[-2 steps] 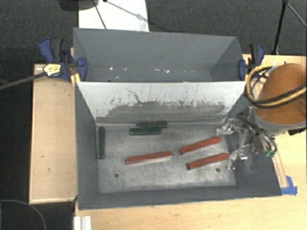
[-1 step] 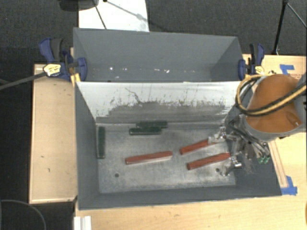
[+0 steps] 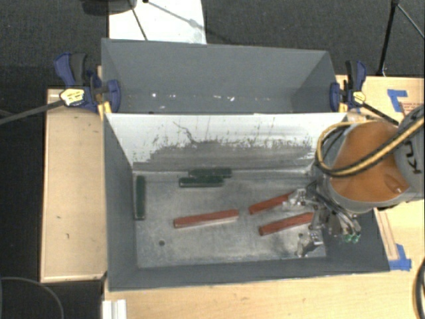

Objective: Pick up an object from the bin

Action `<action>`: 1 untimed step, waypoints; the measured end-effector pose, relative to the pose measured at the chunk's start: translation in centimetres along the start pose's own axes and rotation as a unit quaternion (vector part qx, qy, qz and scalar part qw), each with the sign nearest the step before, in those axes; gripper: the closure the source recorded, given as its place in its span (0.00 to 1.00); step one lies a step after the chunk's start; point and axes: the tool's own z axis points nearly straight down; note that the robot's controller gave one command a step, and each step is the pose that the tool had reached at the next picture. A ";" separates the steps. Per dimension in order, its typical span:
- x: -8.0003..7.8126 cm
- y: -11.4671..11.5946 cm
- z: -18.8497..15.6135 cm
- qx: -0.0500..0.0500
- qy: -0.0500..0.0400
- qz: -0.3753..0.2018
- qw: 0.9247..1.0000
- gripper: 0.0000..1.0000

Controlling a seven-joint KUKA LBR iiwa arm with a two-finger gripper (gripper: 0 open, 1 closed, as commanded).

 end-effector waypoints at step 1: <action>0.6 -0.6 3.2 0.002 -0.010 -0.024 1.000 0.00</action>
Offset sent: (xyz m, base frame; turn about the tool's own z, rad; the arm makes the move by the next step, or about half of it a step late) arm -0.0110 -0.0213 -0.0349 0.0402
